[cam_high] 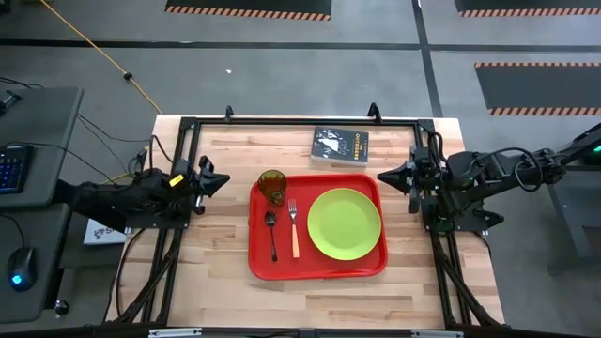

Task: Pick and place plate/cup/fork/spoon on tray
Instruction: Return to Home Position

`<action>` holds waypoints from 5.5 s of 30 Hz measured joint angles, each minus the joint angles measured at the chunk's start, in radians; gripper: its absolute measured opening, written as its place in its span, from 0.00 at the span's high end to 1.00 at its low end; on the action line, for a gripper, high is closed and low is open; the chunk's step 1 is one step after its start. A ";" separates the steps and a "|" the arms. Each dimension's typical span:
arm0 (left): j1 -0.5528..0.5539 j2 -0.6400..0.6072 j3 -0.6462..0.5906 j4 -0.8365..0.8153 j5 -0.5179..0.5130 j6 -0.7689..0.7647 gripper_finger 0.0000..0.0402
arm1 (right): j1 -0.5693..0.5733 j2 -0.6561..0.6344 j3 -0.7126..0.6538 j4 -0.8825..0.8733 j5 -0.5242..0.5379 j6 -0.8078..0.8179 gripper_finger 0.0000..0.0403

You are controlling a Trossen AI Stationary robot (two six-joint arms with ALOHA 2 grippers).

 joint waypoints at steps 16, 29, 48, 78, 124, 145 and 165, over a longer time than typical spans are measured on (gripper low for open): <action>0.000 0.011 0.001 -0.094 -0.109 -0.002 1.00 | 0.000 -0.147 0.001 0.000 -0.084 0.030 1.00; 0.000 0.008 0.001 -0.104 -0.109 -0.003 1.00 | -0.001 -0.261 -0.018 -0.055 -0.202 -0.140 1.00; 0.000 -0.004 0.001 -0.128 -0.112 -0.003 0.99 | -0.002 -0.638 -0.543 0.285 -0.224 -0.194 1.00; -0.003 -0.005 0.000 -0.174 -0.109 -0.003 0.99 | -0.114 -0.660 -0.859 0.521 -0.172 -0.236 1.00; -0.029 -0.003 0.000 -0.249 -0.093 -0.003 0.99 | -0.223 -0.658 -0.860 0.488 -0.195 -0.220 1.00; -0.029 -0.003 0.000 -0.249 -0.093 -0.003 0.99 | -0.223 -0.658 -0.860 0.488 -0.194 -0.221 1.00; -0.029 -0.003 0.000 -0.249 -0.093 -0.003 0.99 | -0.223 -0.658 -0.860 0.488 -0.193 -0.221 1.00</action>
